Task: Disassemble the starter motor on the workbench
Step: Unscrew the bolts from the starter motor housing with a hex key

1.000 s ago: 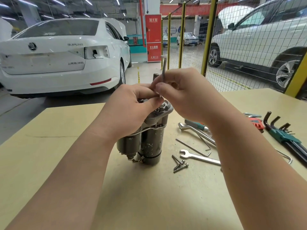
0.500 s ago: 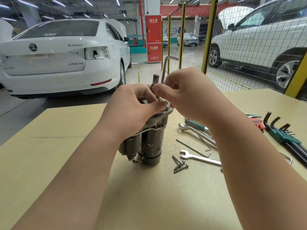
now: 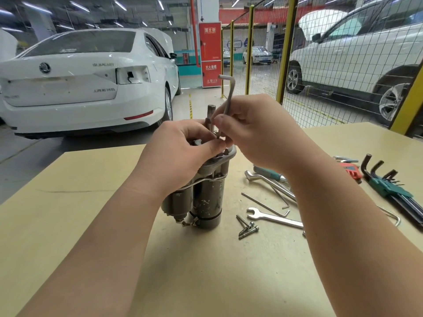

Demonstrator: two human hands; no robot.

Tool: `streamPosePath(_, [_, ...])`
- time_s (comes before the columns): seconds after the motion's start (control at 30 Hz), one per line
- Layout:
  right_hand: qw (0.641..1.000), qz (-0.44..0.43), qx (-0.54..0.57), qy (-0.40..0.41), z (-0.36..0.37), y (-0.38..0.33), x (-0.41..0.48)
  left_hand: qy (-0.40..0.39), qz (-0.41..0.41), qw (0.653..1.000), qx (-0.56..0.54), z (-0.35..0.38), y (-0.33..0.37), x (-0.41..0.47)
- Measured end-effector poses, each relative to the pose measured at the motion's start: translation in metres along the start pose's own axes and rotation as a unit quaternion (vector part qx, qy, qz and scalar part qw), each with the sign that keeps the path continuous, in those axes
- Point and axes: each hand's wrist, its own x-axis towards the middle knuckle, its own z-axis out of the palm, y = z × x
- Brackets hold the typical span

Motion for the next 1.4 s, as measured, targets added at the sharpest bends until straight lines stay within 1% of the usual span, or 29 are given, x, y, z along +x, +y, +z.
streamPosePath(0.07, [1.000, -0.005, 0.004, 0.005, 0.000, 0.001, -0.001, -0.003, 0.003, 1.000, 0.014, 0.000, 0.000, 0.000])
streamPosePath(0.1, [1.000, -0.008, 0.014, 0.020, 0.000, 0.001, 0.000, 0.001, 0.005, 1.000, 0.029, 0.000, -0.001, 0.000])
streamPosePath(0.13, [0.998, -0.007, 0.043, 0.053, -0.001, 0.002, 0.000, 0.003, 0.005, 0.999, 0.045, -0.001, -0.002, 0.001])
streamPosePath(0.2, [0.982, 0.009, 0.133, 0.133, -0.007, 0.005, -0.003, -0.004, 0.011, 0.997, 0.072, 0.000, -0.004, 0.001])
streamPosePath(0.23, [0.976, 0.017, 0.153, 0.154, -0.008, 0.008, -0.007, -0.009, 0.018, 0.996, 0.083, 0.000, -0.004, 0.001])
streamPosePath(0.27, [0.980, 0.020, 0.137, 0.144, -0.007, 0.011, -0.014, -0.014, 0.022, 0.996, 0.083, 0.000, -0.004, 0.002])
streamPosePath(0.33, [0.996, 0.027, 0.055, 0.059, 0.006, 0.020, -0.033, -0.031, 0.017, 0.998, 0.059, -0.003, -0.002, 0.001])
streamPosePath(0.4, [0.998, 0.050, 0.031, -0.016, 0.024, 0.028, -0.047, -0.042, 0.019, 0.998, 0.041, -0.006, -0.002, 0.000])
streamPosePath(0.43, [0.998, 0.059, 0.025, -0.022, 0.033, 0.033, -0.050, -0.043, 0.026, 0.998, 0.049, -0.007, -0.001, -0.001])
streamPosePath(0.5, [0.998, 0.062, 0.015, -0.002, 0.046, 0.038, -0.050, -0.039, 0.030, 0.997, 0.063, -0.008, 0.000, -0.002])
streamPosePath(0.57, [0.997, 0.074, 0.031, 0.014, 0.052, 0.040, -0.048, -0.038, 0.022, 0.997, 0.059, -0.009, -0.001, -0.002])
streamPosePath(0.7, [0.990, 0.100, 0.100, 0.010, 0.058, 0.043, -0.049, -0.037, 0.040, 0.996, 0.074, -0.008, -0.002, -0.002])
streamPosePath(0.83, [0.989, 0.105, 0.107, 0.018, 0.056, 0.045, -0.046, -0.032, 0.053, 0.994, 0.091, -0.005, -0.001, -0.002])
streamPosePath(0.9, [0.989, 0.102, 0.096, 0.036, 0.054, 0.046, -0.045, -0.030, 0.052, 0.994, 0.092, -0.006, 0.000, -0.002])
streamPosePath(1.0, [0.993, 0.088, 0.045, 0.069, 0.056, 0.044, -0.046, -0.027, 0.050, 0.995, 0.081, -0.009, -0.003, -0.003])
streamPosePath(1.13, [0.993, 0.068, 0.006, 0.096, 0.058, 0.045, -0.048, -0.034, 0.071, 0.993, 0.087, -0.013, -0.007, -0.003])
streamPosePath(1.2, [0.993, 0.065, 0.001, 0.094, 0.059, 0.046, -0.048, -0.042, 0.073, 0.992, 0.089, -0.013, -0.008, -0.001])
streamPosePath(1.27, [0.995, 0.062, 0.005, 0.075, 0.057, 0.046, -0.050, -0.043, 0.075, 0.991, 0.103, -0.012, -0.008, 0.000])
streamPosePath(1.33, [0.996, 0.060, 0.035, 0.060, 0.052, 0.045, -0.052, -0.035, 0.075, 0.990, 0.113, -0.009, -0.008, 0.001])
streamPosePath(1.4, [0.994, 0.049, 0.068, 0.067, 0.045, 0.043, -0.052, -0.024, 0.079, 0.991, 0.102, -0.006, -0.008, 0.000])
